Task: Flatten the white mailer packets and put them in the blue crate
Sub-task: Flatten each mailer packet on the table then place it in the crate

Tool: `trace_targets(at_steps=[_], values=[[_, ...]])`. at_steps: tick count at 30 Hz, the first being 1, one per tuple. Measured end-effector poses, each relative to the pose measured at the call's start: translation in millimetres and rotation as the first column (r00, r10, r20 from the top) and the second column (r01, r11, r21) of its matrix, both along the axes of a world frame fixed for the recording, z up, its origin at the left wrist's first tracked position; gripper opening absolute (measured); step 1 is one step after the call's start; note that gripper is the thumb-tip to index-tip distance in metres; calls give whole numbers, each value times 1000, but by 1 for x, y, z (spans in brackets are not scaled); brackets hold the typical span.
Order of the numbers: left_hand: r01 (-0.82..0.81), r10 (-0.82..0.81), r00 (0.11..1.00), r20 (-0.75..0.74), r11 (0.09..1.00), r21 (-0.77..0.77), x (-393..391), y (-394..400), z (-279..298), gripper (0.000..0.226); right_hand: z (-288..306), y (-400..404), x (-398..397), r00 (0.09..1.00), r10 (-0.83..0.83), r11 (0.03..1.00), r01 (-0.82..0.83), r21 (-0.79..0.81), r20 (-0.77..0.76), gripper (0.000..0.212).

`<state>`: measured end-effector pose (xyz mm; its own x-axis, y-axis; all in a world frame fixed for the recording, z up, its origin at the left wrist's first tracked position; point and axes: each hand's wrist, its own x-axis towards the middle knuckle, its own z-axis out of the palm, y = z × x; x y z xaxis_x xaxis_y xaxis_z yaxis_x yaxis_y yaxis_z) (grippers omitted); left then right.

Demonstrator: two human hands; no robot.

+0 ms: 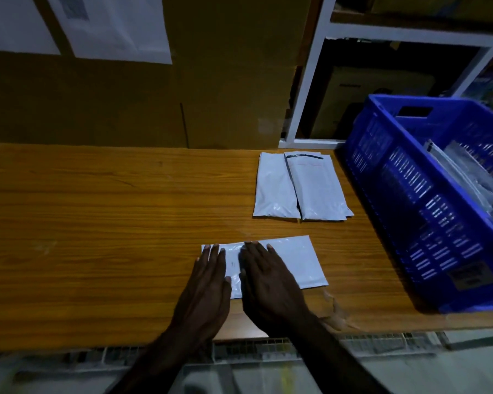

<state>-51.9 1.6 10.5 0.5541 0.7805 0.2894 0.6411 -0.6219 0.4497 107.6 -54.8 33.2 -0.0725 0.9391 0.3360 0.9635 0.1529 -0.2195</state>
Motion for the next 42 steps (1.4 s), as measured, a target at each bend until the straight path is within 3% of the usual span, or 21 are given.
trace_targets(at_steps=[5,16,21,25,39,42], values=[[-46,47,998,-30,999,13,8,6,-9,54,-16,16,-7,996,90,994,-91,-57,-15,58],[-24,54,969,-243,992,123,6,5,-13,62,-35,19,-7,996,79,997,-79,3,-30,48],[-56,77,978,-193,992,116,13,5,-2,57,-25,17,-6,994,57,998,-58,-11,-89,50],[-62,75,987,-140,994,95,26,3,-1,52,-24,8,4,999,-7,1000,6,-22,-38,52],[-22,47,956,-291,996,88,25,5,-17,54,-33,4,8,999,20,997,-22,-70,-33,54],[-28,51,947,-316,997,78,28,8,-10,56,-24,8,11,995,4,995,-14,-95,-102,54]])
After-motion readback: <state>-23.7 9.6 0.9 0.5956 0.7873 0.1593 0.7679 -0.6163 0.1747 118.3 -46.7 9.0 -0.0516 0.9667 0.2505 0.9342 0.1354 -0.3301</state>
